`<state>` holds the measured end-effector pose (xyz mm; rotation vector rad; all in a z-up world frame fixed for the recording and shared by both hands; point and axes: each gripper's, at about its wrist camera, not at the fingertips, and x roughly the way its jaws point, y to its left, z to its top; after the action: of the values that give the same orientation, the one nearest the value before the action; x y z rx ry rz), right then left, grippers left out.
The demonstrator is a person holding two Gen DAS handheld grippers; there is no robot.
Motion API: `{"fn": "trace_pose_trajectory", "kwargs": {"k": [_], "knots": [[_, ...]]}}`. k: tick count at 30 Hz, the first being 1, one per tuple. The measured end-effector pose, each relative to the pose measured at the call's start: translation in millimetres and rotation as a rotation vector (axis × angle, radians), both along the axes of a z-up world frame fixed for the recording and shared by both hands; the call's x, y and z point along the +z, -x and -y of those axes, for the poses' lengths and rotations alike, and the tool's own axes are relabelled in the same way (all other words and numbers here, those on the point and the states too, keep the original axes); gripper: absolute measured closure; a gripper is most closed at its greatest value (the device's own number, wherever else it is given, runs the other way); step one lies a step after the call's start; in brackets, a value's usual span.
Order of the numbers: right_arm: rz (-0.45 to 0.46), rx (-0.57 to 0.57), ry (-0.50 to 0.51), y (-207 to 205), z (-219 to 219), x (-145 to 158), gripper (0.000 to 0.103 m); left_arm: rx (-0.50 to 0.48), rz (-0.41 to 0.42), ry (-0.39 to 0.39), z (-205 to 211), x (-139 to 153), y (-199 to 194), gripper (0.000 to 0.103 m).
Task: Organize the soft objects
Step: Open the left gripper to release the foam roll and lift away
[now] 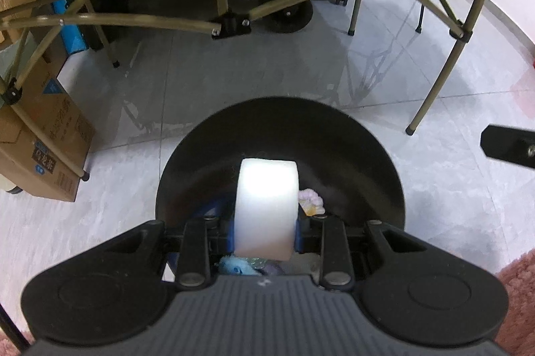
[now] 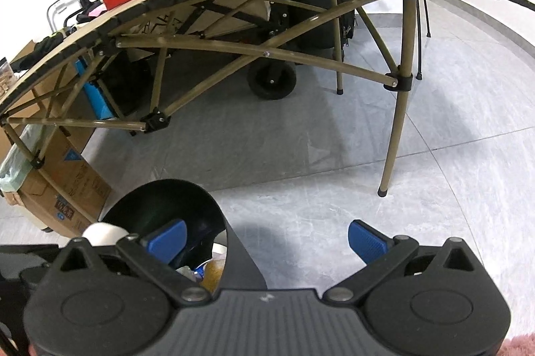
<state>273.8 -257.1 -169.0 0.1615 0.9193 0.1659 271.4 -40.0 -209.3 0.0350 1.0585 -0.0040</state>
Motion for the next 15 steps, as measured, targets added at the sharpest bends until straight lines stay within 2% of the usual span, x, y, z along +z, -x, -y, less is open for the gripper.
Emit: {"fn": "trace_pose_trajectory", "kwargs": {"k": [6,7,8,10,11,15], "knots": [[-0.001,0.007,0.002,-3,-5,-1,0.0,-0.002,0.006,0.014,-2,-1,-1,0.071],[-0.002,0.007,0.003,-4,-6,-1,0.0,0.003,0.009,0.023,-3,0,-1,0.059],[-0.003,0.006,0.007,-4,-6,-2,0.0,0.011,0.011,0.028,-4,1,-1,0.036],[-0.003,0.006,0.011,-4,-6,-2,0.0,0.043,0.032,0.027,-7,5,0,0.009],[-0.003,0.006,0.011,-4,-6,-2,0.0,0.054,0.049,0.023,-9,8,1,0.001],[-0.003,0.006,0.011,-4,-6,-2,0.0,0.076,0.046,0.022,-12,11,-2,0.0]]}}
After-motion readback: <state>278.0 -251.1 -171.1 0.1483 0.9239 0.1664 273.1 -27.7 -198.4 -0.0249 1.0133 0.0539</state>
